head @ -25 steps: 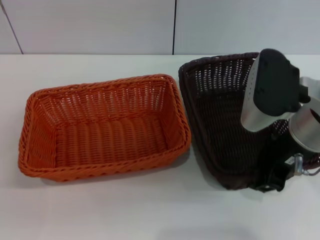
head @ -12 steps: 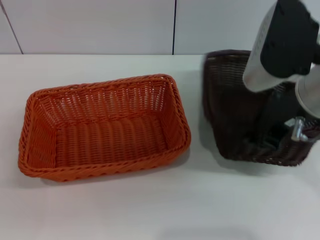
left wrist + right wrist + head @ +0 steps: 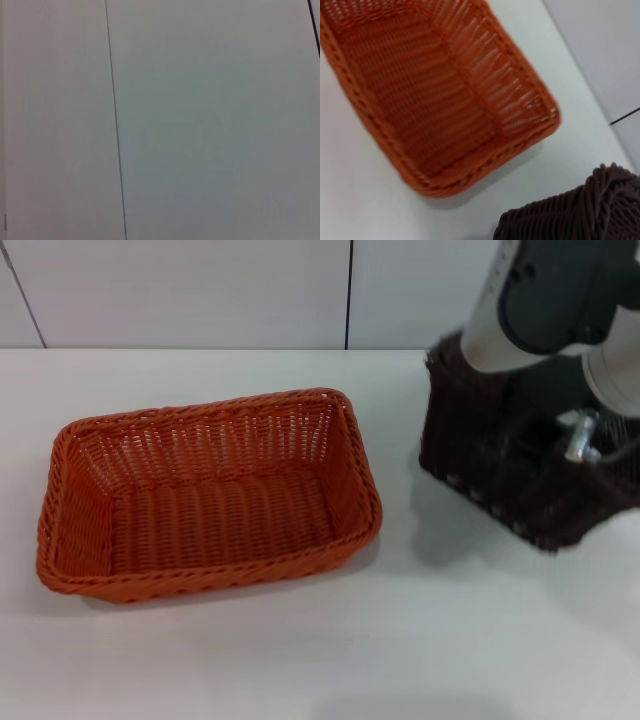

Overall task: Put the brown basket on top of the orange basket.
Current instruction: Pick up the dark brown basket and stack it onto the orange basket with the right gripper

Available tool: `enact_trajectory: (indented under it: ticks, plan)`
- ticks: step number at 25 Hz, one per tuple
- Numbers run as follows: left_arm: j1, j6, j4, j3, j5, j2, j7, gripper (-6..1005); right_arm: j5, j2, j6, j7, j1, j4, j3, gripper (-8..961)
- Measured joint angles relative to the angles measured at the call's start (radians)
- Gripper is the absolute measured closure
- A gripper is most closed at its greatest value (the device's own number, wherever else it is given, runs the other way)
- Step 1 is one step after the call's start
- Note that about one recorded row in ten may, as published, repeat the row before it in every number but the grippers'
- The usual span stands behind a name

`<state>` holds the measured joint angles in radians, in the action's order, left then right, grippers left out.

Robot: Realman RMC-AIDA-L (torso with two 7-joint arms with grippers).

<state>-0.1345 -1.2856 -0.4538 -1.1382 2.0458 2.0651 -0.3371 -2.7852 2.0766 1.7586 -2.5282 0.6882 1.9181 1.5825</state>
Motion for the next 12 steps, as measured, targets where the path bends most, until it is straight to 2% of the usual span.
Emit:
enact_trajectory:
  ticks: [3, 12]
  plan:
    - [-0.005, 0.000, 0.006, 0.000, 0.001, 0.000, 0.000, 196, -0.030, 0.000, 0.000, -0.001, 0.041, 0.010, 0.029, 740]
    - [0.008, 0.000, 0.010, -0.012, -0.001, 0.002, 0.007, 196, -0.122, 0.000, -0.029, 0.094, 0.069, 0.023, 0.167, 737]
